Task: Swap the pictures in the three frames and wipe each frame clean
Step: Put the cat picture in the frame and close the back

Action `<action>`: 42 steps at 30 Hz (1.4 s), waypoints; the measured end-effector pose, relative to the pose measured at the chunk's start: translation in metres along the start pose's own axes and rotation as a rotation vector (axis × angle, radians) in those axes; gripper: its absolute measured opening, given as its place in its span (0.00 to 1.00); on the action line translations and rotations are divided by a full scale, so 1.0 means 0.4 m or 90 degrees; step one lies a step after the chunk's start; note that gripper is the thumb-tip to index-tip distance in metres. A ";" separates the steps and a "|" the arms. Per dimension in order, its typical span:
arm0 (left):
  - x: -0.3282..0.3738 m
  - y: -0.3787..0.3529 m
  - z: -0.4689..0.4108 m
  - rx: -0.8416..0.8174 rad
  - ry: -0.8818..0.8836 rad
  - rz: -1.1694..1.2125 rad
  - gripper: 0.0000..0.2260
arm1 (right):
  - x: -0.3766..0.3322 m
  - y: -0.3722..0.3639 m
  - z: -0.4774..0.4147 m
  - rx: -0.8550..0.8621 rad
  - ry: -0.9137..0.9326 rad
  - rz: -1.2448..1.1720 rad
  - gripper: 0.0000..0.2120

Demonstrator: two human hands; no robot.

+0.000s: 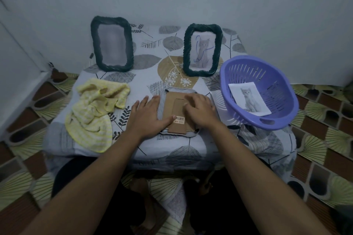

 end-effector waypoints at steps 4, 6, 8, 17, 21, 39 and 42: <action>-0.002 0.002 0.002 0.007 0.001 0.005 0.48 | 0.023 0.043 0.006 0.132 -0.046 0.023 0.23; -0.002 0.004 0.002 0.008 0.001 0.007 0.48 | 0.042 0.035 0.006 0.135 -0.078 0.075 0.23; -0.001 0.004 0.002 0.007 -0.001 0.009 0.48 | 0.051 0.030 0.005 0.136 -0.086 0.098 0.24; -0.004 0.003 0.001 0.014 -0.003 0.017 0.47 | 0.051 0.027 -0.003 0.141 -0.080 0.124 0.27; -0.003 0.002 0.001 0.015 -0.006 0.017 0.47 | 0.054 0.035 0.002 0.161 -0.091 0.081 0.25; -0.004 0.006 0.000 0.023 -0.007 0.027 0.47 | 0.078 0.048 -0.006 0.205 -0.145 -0.075 0.21; -0.004 0.004 0.000 0.024 -0.006 0.027 0.46 | 0.075 0.046 -0.006 0.192 -0.145 -0.065 0.21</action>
Point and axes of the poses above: each hand's wrist, its own z-axis away from the middle knuckle, its own y-axis out of the back of the hand, x = y × z, the point moved 10 cm from there along -z, towards the middle knuckle, and after that the axes turned 5 degrees about -z, right-handed, at the moved point
